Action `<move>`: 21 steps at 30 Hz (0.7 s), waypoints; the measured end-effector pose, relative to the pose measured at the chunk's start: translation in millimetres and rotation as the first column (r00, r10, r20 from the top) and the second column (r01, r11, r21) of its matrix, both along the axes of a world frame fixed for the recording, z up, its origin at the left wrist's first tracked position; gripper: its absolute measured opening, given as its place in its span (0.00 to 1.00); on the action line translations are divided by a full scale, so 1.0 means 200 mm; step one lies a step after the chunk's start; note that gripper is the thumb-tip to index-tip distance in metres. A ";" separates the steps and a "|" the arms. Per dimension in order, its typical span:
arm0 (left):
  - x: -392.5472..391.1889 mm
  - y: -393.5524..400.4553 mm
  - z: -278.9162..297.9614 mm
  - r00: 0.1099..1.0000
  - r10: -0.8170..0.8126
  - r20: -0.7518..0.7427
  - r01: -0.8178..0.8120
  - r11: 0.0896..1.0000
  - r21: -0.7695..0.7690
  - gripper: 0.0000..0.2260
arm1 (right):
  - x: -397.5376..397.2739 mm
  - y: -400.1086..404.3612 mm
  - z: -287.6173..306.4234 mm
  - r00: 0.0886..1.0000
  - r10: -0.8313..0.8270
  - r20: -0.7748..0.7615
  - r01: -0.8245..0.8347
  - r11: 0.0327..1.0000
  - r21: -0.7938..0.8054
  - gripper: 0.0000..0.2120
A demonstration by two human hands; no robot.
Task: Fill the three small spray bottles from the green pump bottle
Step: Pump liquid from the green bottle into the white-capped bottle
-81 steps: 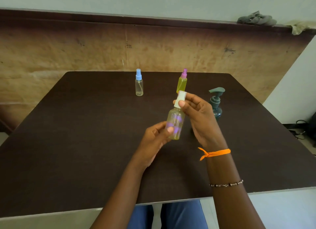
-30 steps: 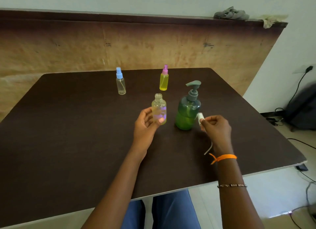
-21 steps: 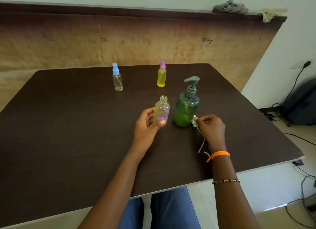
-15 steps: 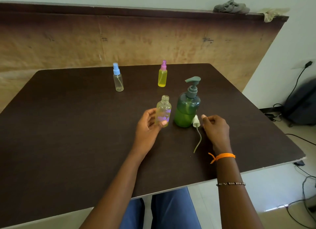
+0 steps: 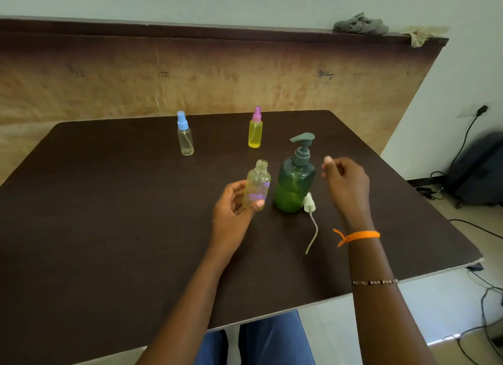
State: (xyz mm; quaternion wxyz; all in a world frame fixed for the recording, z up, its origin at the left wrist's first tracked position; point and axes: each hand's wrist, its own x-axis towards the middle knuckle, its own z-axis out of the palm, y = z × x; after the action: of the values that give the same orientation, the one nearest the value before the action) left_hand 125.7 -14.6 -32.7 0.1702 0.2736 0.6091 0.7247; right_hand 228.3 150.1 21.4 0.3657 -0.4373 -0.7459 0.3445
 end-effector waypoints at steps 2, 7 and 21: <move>0.00 0.01 0.02 1.000 0.020 0.008 -0.020 1.000 0.020 0.16 | -0.07 0.02 0.12 0.994 0.035 -0.101 -0.028 0.997 0.066 0.15; 0.03 0.06 0.09 1.000 0.010 -0.008 -0.010 0.998 0.068 0.16 | -0.27 0.11 0.32 0.896 0.380 -0.228 -0.365 0.925 0.109 0.07; -0.01 0.09 0.19 0.997 0.056 -0.055 -0.049 0.992 0.118 0.18 | -0.36 0.02 0.30 0.697 0.601 -0.392 -0.710 0.653 -0.264 0.17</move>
State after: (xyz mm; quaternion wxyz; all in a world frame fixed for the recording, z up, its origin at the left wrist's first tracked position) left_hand 124.7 2.9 5.1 0.1172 0.2878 0.5772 0.7551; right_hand 155.8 154.6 80.6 0.2162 -0.1480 -0.7106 0.6529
